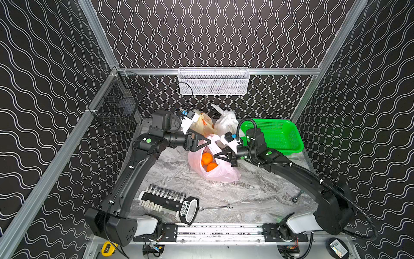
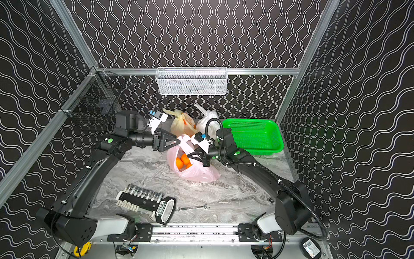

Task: Place the oranges into plastic bags & tie knots
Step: Tie the plastic bag at the center of the board.

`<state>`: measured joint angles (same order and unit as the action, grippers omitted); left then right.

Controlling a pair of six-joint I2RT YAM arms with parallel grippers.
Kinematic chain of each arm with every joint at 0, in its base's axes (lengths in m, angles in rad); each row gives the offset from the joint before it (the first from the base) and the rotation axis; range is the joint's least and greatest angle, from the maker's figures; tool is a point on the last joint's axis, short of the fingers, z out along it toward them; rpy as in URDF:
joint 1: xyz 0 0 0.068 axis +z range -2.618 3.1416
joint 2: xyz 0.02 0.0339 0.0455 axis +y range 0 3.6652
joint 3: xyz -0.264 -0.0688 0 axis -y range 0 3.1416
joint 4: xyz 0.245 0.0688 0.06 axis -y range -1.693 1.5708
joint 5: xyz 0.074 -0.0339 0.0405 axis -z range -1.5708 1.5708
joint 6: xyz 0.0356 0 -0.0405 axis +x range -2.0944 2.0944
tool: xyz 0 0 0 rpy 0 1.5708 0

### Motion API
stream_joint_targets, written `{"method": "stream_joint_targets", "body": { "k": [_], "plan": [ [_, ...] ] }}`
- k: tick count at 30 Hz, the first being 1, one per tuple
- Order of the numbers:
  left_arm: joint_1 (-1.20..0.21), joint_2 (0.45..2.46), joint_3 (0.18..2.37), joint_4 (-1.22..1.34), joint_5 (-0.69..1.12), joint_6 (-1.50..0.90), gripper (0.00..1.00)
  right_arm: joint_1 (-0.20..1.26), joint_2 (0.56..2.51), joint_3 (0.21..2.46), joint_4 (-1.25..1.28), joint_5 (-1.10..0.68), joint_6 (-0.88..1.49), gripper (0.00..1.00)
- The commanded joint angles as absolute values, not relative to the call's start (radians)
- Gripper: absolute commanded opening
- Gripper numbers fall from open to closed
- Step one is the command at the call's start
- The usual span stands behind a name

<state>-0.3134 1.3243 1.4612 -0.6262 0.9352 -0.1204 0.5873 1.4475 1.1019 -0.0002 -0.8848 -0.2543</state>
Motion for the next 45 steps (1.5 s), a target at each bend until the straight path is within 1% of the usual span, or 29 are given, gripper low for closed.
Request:
{"method": "stream_joint_targets", "body": {
  "k": [1,4,6,8,12,13,15,17,18,19,21,22,24,26,28,34,39,42,45],
  "plan": [
    [-0.316,1.332,1.474,-0.637,1.005,-0.06,0.64,0.588,1.449,1.117,-0.009,-0.909,-0.278,0.04],
    [-0.316,1.337,1.476,-0.638,0.987,-0.055,0.5,0.591,1.451,1.123,-0.014,-0.912,-0.279,0.04],
    [-0.316,1.345,1.485,-0.647,0.971,-0.048,0.44,0.593,1.45,1.123,-0.02,-0.916,-0.281,0.04],
    [-0.316,1.351,1.487,-0.643,0.963,-0.051,0.43,0.595,1.453,1.129,-0.033,-0.919,-0.287,0.04],
    [-0.316,1.359,1.488,-0.632,0.963,-0.057,0.33,0.6,1.454,1.132,-0.046,-0.918,-0.291,0.04],
    [-0.316,1.36,1.49,-0.632,0.963,-0.057,0.29,0.6,1.454,1.132,-0.046,-0.916,-0.291,0.04],
    [-0.316,1.364,1.49,-0.631,0.964,-0.056,0.17,0.602,1.452,1.134,-0.056,-0.908,-0.292,0.04],
    [-0.316,1.366,1.488,-0.639,0.955,-0.051,0.05,0.601,1.446,1.135,-0.06,-0.891,-0.289,0.08],
    [-0.316,1.363,1.487,-0.646,0.948,-0.045,0.0,0.601,1.437,1.134,-0.056,-0.879,-0.281,0.17],
    [-0.316,1.362,1.483,-0.648,0.942,-0.04,0.0,0.6,1.425,1.129,-0.044,-0.87,-0.261,0.27],
    [-0.316,1.358,1.469,-0.642,0.928,-0.042,0.0,0.601,1.39,1.122,-0.031,-0.827,-0.227,0.56],
    [-0.315,1.358,1.464,-0.641,0.923,-0.043,0.0,0.599,1.368,1.116,-0.024,-0.804,-0.201,0.65],
    [-0.315,1.36,1.458,-0.639,0.919,-0.041,0.0,0.6,1.323,1.103,-0.016,-0.751,-0.155,0.74],
    [-0.314,1.361,1.45,-0.628,0.911,-0.047,0.0,0.6,1.274,1.078,0.007,-0.679,-0.083,0.8],
    [-0.314,1.36,1.443,-0.615,0.907,-0.054,0.0,0.6,1.227,1.063,0.022,-0.616,-0.002,0.83],
    [-0.314,1.374,1.44,-0.6,0.904,-0.056,0.0,0.601,1.185,1.11,0.004,-0.532,0.156,0.82],
    [-0.314,1.382,1.442,-0.596,0.905,-0.054,0.0,0.601,1.223,1.179,0.003,-0.569,0.173,0.83],
    [-0.315,1.384,1.444,-0.595,0.903,-0.054,0.0,0.601,1.261,1.227,-0.032,-0.541,0.151,0.82],
    [-0.314,1.387,1.445,-0.595,0.905,-0.051,0.0,0.601,1.292,1.267,-0.056,-0.524,0.135,0.8]
  ]
}}
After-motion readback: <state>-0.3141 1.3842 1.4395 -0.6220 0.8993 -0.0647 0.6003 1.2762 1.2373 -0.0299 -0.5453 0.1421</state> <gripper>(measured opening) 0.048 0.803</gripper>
